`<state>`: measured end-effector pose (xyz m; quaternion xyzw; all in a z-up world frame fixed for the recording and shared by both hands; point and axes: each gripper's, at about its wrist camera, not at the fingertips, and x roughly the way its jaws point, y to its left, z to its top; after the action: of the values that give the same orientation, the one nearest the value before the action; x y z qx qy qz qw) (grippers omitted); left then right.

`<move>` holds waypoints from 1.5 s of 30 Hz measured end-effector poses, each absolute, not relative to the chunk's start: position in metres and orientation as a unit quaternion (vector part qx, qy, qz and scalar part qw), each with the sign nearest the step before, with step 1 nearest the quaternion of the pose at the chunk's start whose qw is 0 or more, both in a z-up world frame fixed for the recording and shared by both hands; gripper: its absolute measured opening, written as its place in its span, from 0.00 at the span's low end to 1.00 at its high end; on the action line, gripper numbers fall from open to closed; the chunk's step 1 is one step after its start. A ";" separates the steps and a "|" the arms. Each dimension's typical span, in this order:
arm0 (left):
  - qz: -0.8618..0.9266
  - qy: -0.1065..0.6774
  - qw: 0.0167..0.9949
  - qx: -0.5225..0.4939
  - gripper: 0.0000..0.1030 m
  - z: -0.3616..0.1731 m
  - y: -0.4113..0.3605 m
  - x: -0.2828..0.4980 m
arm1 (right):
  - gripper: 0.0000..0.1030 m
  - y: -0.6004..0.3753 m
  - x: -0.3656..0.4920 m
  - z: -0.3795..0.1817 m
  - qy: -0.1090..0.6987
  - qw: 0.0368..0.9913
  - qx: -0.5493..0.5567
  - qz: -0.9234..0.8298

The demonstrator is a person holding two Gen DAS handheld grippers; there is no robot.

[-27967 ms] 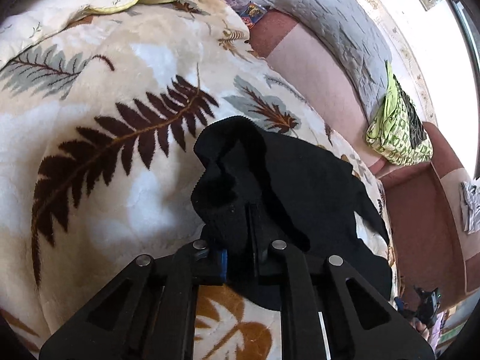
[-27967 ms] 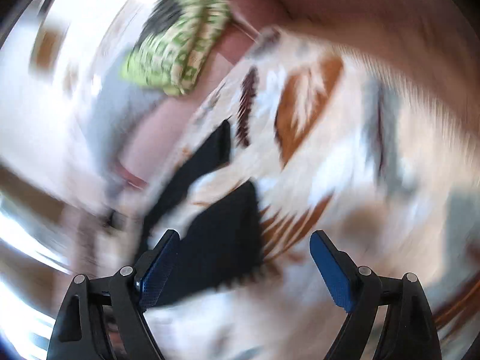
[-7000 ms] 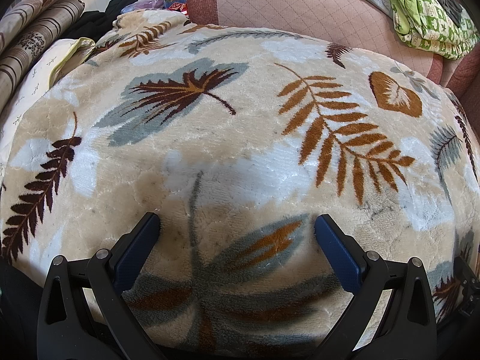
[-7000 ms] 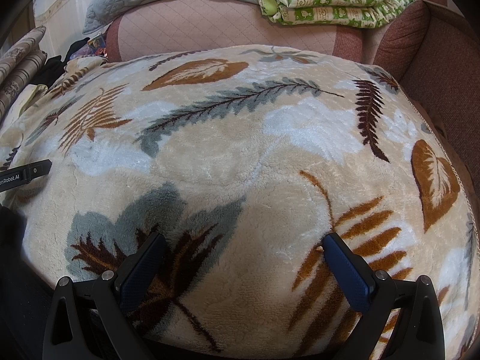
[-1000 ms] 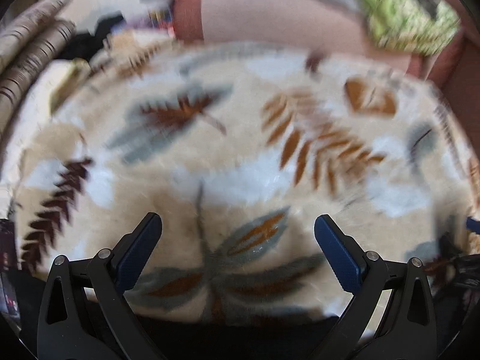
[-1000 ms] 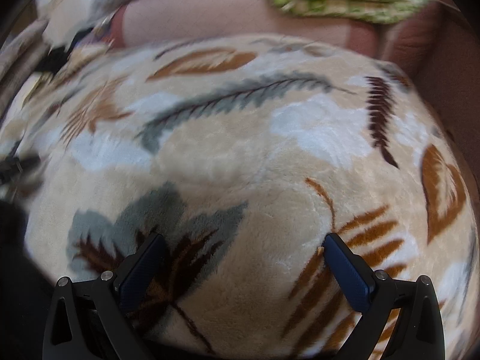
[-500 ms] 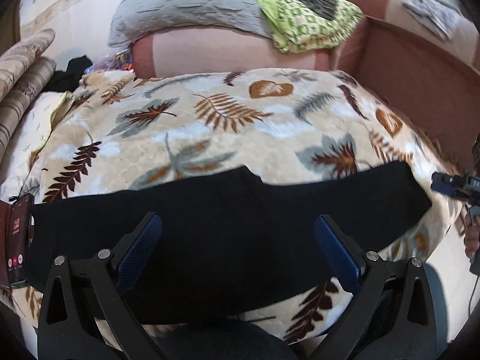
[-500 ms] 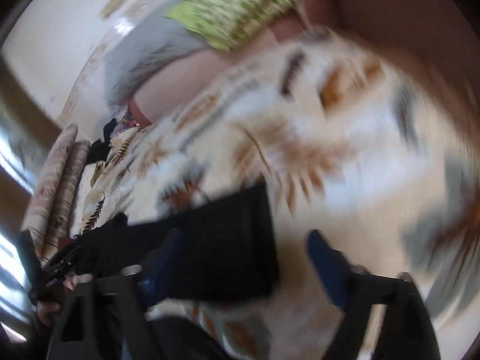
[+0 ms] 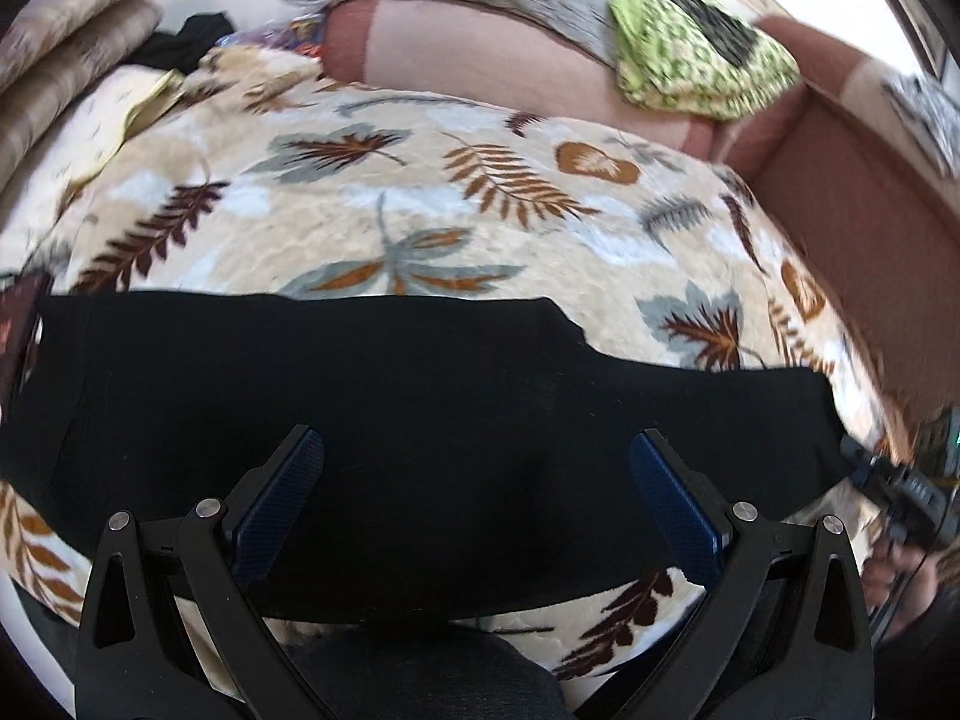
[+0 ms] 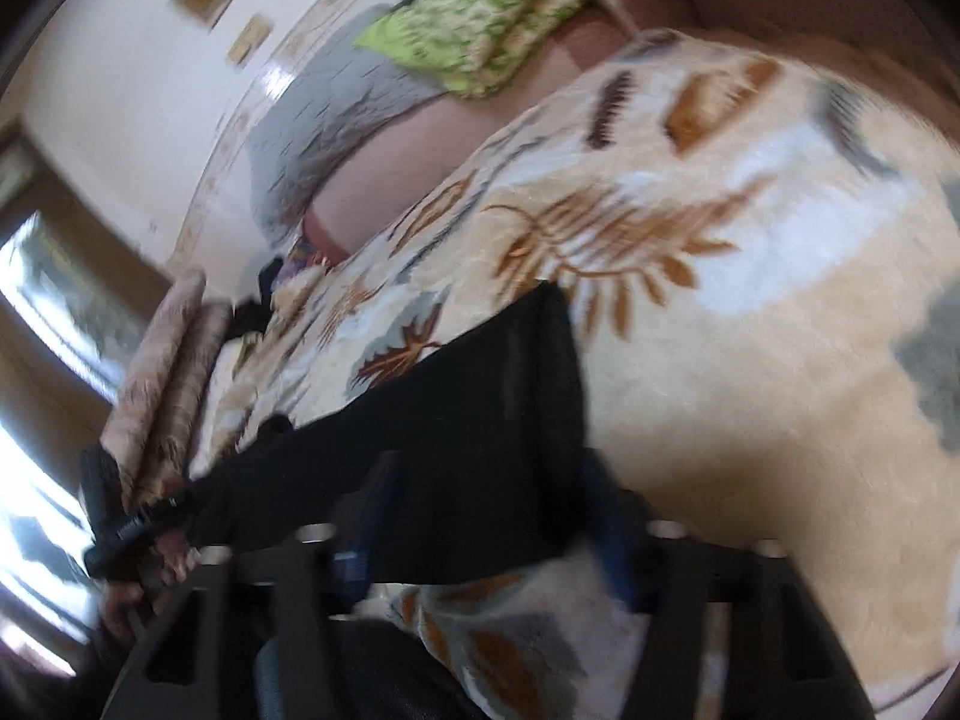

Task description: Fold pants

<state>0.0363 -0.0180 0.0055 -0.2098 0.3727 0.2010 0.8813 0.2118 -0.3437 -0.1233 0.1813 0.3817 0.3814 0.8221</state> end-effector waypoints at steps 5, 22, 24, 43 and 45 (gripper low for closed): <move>0.226 0.370 0.874 -0.221 0.99 0.008 -0.010 0.025 | 0.16 -0.362 0.212 -0.138 0.384 0.801 0.228 0.399; 0.340 0.267 0.858 -0.276 0.99 0.022 0.011 -0.058 | 0.08 -0.199 0.135 -0.061 0.347 0.718 0.222 0.560; 0.339 0.263 0.859 -0.280 0.99 0.020 0.011 -0.059 | 0.08 -0.150 0.124 -0.070 0.373 0.708 0.183 0.571; 0.325 0.272 0.855 -0.300 0.99 0.016 0.019 -0.047 | 0.52 -0.071 0.087 -0.123 0.463 0.670 0.080 0.575; 0.309 0.266 0.867 -0.287 0.99 0.023 0.015 -0.042 | 0.52 -0.084 0.077 -0.113 0.460 0.676 0.060 0.572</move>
<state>-0.0415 0.0146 0.0234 -0.2870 0.2663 0.3092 0.8667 0.0773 -0.0841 -0.1126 0.0595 0.4601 0.5723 0.6762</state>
